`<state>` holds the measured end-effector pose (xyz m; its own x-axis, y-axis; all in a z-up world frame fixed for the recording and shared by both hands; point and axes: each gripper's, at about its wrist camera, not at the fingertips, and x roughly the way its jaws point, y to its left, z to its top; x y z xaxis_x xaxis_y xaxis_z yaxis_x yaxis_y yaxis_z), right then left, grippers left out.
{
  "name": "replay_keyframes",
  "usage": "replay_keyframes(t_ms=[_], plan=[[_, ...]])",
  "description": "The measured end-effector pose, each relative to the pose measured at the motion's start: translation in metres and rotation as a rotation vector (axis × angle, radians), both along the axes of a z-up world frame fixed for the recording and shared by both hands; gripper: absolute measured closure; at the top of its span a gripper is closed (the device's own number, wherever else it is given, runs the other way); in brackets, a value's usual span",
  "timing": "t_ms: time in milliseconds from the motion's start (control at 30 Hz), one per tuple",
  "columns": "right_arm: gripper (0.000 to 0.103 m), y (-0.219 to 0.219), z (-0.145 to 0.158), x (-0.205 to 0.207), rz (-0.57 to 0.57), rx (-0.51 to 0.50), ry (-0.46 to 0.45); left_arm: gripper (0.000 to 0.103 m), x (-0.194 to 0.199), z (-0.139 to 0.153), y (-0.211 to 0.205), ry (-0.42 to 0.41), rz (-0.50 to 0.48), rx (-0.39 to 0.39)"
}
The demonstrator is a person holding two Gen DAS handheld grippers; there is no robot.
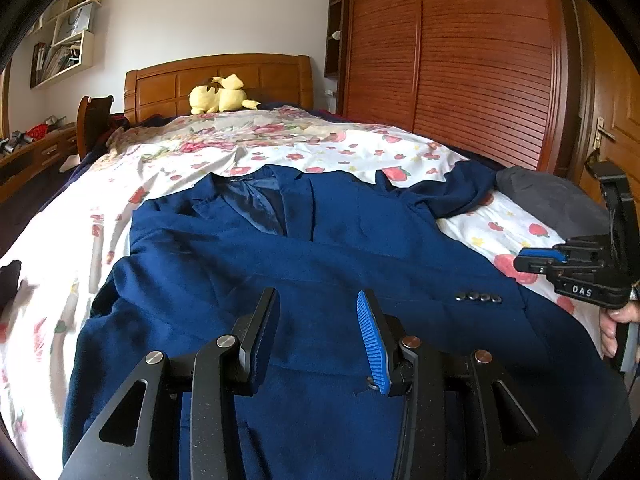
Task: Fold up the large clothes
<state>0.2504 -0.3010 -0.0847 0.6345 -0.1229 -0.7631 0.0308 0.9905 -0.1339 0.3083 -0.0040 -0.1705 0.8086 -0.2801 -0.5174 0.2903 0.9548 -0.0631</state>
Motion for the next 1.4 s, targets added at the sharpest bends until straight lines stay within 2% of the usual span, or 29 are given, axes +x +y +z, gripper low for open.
replay_keyframes(t_ms=[33,100,400,433,467,533,567,733,867,1067,1400], plan=[[0.073,0.000,0.002,-0.001,-0.009,0.003,-0.002,0.061,-0.001,0.001,0.001,-0.002,0.000,-0.002],[0.065,-0.001,0.009,-0.003,-0.031,0.011,-0.010,0.061,-0.003,0.003,0.004,-0.002,0.000,-0.011],[0.063,-0.012,0.024,0.000,-0.085,0.051,-0.021,0.061,-0.009,0.006,0.006,-0.012,-0.007,-0.010],[0.060,-0.015,0.023,0.003,-0.095,0.046,-0.019,0.058,-0.009,0.006,0.005,-0.014,-0.007,-0.007],[0.055,-0.018,0.021,0.007,-0.105,0.044,-0.018,0.054,-0.009,0.006,0.005,-0.017,-0.006,-0.006],[0.023,-0.026,0.020,0.016,-0.113,0.058,-0.019,0.052,-0.009,0.007,0.003,-0.028,-0.001,0.000],[0.020,-0.030,0.020,0.021,-0.118,0.060,-0.022,0.049,-0.010,0.007,0.002,-0.033,-0.002,0.001],[0.020,-0.053,0.013,0.054,-0.145,0.006,-0.002,0.031,-0.014,0.008,0.003,-0.064,0.008,-0.006],[0.020,-0.084,0.003,0.082,-0.180,0.038,0.025,0.022,-0.015,0.007,0.008,-0.070,0.031,-0.008],[0.020,-0.132,-0.012,0.123,-0.271,0.039,0.050,0.020,-0.016,0.009,0.016,-0.076,0.057,-0.026],[0.020,-0.193,-0.029,0.167,-0.442,0.133,0.071,0.020,-0.025,0.014,0.023,-0.105,0.097,-0.033]])
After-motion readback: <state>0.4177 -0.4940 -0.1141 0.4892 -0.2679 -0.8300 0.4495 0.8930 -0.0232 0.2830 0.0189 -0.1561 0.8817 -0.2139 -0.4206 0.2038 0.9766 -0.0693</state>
